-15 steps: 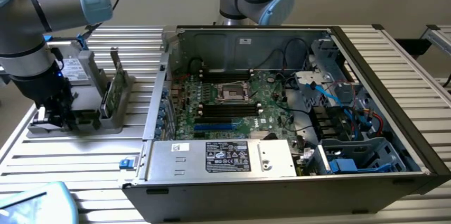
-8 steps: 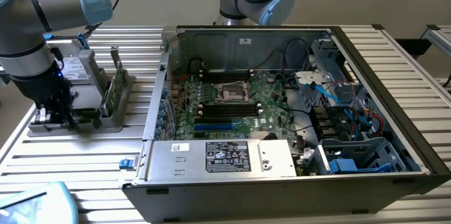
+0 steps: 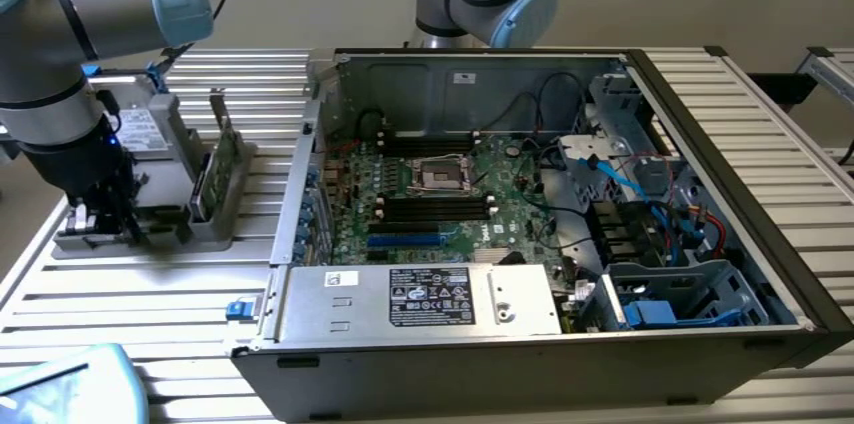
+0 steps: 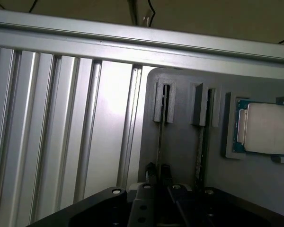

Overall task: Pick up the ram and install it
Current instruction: 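Pick up the ram and move it above insertion slot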

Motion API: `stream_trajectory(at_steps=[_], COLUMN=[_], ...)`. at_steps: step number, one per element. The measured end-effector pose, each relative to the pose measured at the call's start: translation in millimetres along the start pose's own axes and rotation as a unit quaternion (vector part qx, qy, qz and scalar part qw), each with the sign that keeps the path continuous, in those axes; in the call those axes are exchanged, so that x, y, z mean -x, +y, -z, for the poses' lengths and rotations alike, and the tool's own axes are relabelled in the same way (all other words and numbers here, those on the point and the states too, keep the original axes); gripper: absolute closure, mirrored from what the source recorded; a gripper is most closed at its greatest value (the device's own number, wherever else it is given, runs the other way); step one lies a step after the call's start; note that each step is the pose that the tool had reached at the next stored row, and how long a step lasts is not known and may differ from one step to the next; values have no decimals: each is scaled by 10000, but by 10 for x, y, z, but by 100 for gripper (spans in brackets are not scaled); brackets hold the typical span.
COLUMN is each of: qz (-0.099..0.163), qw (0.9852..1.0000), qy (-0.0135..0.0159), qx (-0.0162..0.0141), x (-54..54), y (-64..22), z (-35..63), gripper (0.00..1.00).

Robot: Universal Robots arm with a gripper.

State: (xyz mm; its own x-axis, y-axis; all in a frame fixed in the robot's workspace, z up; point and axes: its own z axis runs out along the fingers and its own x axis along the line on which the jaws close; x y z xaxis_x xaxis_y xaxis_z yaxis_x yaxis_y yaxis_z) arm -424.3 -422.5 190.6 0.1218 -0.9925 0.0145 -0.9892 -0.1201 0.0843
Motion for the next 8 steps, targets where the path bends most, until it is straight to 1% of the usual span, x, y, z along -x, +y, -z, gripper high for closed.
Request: stream_trajectory(at_steps=[8], qz=[-1], qw=[10000], qy=[0], qx=[0], x=[0], y=[-2], z=[0], gripper=[86])
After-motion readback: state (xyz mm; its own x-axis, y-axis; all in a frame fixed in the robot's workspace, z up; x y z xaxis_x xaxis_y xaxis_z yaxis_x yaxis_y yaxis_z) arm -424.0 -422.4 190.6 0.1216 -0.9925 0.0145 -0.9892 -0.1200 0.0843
